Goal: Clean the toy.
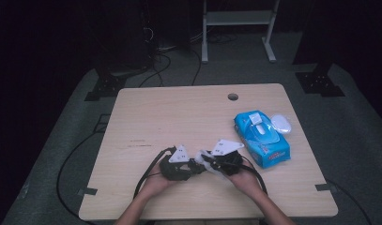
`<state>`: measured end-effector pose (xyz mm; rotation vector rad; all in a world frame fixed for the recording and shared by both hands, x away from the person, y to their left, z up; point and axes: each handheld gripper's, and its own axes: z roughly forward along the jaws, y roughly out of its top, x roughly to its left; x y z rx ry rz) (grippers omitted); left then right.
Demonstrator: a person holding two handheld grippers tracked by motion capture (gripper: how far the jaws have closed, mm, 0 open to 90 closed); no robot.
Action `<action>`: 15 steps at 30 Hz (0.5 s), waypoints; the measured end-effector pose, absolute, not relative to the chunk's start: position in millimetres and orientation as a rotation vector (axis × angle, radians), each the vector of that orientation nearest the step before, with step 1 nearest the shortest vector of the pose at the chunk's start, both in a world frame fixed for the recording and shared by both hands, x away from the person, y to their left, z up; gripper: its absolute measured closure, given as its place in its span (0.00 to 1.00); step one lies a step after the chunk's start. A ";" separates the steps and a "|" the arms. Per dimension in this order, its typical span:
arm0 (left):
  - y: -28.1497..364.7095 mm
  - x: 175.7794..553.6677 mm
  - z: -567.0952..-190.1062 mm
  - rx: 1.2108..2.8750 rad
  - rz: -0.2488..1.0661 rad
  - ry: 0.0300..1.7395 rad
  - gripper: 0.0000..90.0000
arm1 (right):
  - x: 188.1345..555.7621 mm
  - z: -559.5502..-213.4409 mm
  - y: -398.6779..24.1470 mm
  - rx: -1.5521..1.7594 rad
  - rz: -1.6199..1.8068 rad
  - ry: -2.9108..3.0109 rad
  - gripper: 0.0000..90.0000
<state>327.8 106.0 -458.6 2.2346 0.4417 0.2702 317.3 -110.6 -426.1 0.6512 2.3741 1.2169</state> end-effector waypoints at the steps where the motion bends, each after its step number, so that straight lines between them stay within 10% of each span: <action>1: 106.3 327.9 -458.4 2.238 0.273 0.435 0.65 | 319.0 -426.6 -118.5 0.666 1.192 2.353 0.90; 15: 109.7 329.1 -458.4 2.231 0.270 0.448 0.65 | 322.9 -426.6 -146.0 0.762 1.200 2.311 0.90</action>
